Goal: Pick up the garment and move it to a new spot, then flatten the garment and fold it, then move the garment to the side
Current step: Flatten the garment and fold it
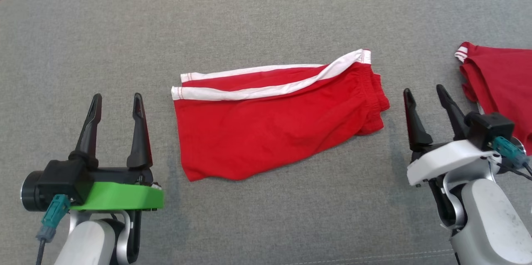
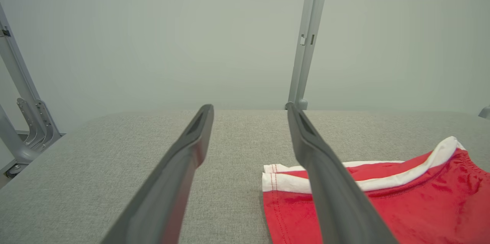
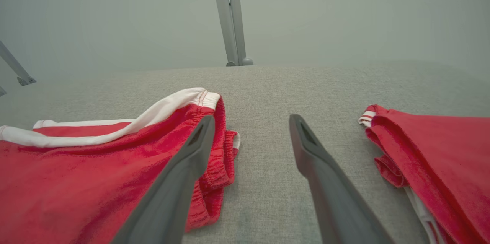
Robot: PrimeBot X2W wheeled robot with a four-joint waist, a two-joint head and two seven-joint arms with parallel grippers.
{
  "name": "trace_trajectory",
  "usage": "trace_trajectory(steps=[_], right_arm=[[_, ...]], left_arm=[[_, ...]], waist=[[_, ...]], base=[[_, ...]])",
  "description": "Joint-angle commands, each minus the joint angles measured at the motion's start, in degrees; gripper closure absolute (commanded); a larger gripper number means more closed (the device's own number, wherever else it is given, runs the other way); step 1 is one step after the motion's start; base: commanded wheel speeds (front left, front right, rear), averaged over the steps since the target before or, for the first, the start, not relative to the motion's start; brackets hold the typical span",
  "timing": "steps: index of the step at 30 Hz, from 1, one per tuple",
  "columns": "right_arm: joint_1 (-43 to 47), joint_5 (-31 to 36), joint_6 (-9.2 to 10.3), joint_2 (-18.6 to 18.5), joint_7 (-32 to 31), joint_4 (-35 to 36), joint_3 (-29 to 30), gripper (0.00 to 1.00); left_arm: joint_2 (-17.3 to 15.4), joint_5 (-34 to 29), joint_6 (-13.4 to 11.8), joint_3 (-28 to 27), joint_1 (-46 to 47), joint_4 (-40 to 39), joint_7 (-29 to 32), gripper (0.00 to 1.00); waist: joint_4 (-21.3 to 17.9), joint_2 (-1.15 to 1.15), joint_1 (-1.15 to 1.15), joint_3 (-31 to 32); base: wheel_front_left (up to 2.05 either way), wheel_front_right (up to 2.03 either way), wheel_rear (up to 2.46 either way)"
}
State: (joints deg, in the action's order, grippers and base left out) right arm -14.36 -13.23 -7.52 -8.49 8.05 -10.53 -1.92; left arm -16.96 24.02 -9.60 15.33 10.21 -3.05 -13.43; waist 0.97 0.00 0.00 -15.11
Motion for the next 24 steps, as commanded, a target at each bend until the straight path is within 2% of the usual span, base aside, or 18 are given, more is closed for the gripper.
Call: trace_trajectory(steps=[1, 8, 11, 20, 21, 22, 23, 24], right_arm=[[-1.25, -0.38, 0.07, -0.23, -0.52, -0.90, -0.61, 0.00], [-8.29, -3.86, 0.07, -1.72, -4.44, -10.18, -5.91, 0.00], [-9.86, -5.13, 0.07, -2.21, -6.16, -13.01, -6.14, 0.00], [-10.91, -12.00, 0.08, -3.08, -11.86, -18.04, -8.24, 0.00], [-10.83, -12.85, 0.08, -3.20, -12.08, -17.95, -8.80, 0.51], [-10.85, -13.38, 0.08, -3.48, -11.99, -17.70, -9.23, 0.66], [-10.88, -14.13, 0.08, -3.70, -11.90, -17.43, -9.52, 0.98], [-10.82, -15.00, 0.09, -3.77, -12.19, -17.12, -9.97, 1.00]], left_arm=[[0.17, -0.67, 0.25, 0.23, 0.93, 0.25, -0.17, 0.00], [1.55, -0.70, 1.47, 2.06, 3.36, 2.53, -0.63, 0.00], [1.79, -0.78, 1.66, 2.26, 3.81, 3.35, -0.77, 0.00], [1.83, -1.45, 2.10, 2.42, 5.14, 4.55, -1.26, 0.00], [1.77, -1.38, 2.13, 2.40, 5.16, 4.60, -1.31, 0.00], [1.70, -1.29, 2.16, 2.40, 5.21, 4.65, -1.22, 0.00], [1.61, -1.32, 2.18, 2.39, 5.26, 4.73, -1.25, 0.00], [1.51, -1.39, 2.17, 2.36, 5.25, 4.76, -1.28, 0.00]], waist=[[1.36, 0.00, 0.00, -1.40], [3.77, 0.00, 0.00, -4.03], [3.86, 0.00, 0.00, -4.50], [3.45, 0.00, 0.00, -5.43], [3.31, 0.00, 0.00, -5.46], [3.15, 0.00, 0.00, -5.49], [2.95, 0.00, 0.00, -5.48], [2.72, 0.00, 0.00, -5.47]], base=[[0.00, 0.00, 0.00], [0.00, 0.00, 0.00], [0.00, 0.00, 0.00], [0.00, 0.00, 0.00], [0.00, 0.00, 0.00], [0.00, 0.00, 0.00], [0.00, 0.00, 0.00], [0.00, 0.00, 0.00]])
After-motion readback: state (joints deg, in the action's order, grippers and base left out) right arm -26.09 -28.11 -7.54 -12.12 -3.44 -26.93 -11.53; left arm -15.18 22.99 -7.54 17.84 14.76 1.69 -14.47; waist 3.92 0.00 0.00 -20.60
